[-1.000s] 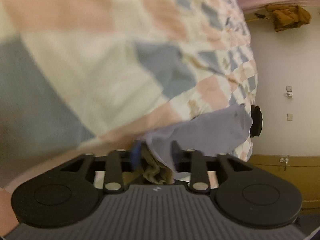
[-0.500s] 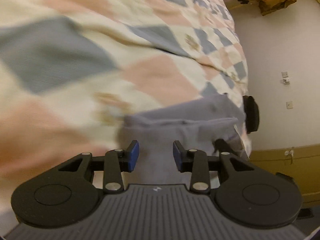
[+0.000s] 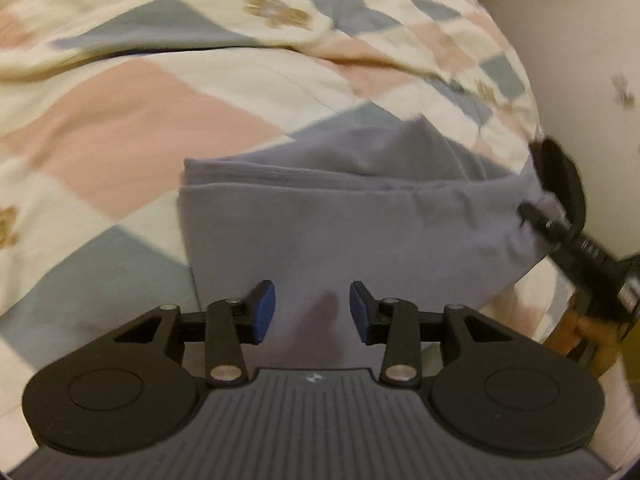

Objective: Fold clothes

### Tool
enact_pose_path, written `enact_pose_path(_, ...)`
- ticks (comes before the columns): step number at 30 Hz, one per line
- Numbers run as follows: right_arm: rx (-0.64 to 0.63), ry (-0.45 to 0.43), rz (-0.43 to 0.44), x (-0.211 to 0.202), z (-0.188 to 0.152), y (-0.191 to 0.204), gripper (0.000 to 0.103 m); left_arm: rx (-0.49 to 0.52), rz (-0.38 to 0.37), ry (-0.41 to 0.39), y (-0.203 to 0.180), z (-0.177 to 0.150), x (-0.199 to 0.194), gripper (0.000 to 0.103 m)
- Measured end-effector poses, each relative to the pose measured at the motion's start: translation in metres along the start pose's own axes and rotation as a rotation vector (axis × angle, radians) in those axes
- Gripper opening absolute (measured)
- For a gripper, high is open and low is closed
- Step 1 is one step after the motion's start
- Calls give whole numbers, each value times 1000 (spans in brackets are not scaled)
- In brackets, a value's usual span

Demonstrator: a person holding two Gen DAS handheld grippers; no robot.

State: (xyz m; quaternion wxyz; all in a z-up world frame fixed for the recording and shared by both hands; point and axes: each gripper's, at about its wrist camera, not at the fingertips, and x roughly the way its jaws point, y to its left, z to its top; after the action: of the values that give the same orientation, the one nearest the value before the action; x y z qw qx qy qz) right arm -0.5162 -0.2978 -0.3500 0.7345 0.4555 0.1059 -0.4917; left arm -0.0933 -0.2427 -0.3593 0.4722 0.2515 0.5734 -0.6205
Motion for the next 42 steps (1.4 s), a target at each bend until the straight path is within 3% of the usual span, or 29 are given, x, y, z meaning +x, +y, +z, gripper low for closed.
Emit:
enact_pose_path(5,4,-6,19,-6,12,-39,9,44,36,5,-35,3,20,37)
enact_pose_path(12,-158,-93,22,-25,33,-49,9,71,33,18,-61,12,36,38)
enact_pose_path(17,-77,-64,-60,-16,36,-93,9,110,24,43,-78,18,53,39)
enact_pose_path(22,-38,-46,-73,-6,26,-111,10,118,28,67,-78,22,62,39)
enact_pose_path(24,-28,-49,-77,-8,25,-111,18,122,28,76,-78,23,64,40)
enact_pose_path(25,3,-42,-79,-7,26,-115,34,124,28,79,-78,24,65,40)
enact_pose_path(28,102,-60,-28,-11,29,-129,32,128,27,89,-78,25,68,42)
enact_pose_path(30,127,-64,-16,-12,32,-133,11,131,25,92,-79,26,70,43)
enact_pose_path(31,117,-70,-17,-14,33,-133,9,132,24,92,-79,26,70,43)
enact_pose_path(37,18,-119,-35,-23,42,-122,7,139,18,91,-81,26,70,43)
enact_pose_path(42,19,-68,-112,-3,32,-136,7,174,46,92,-88,26,70,43)
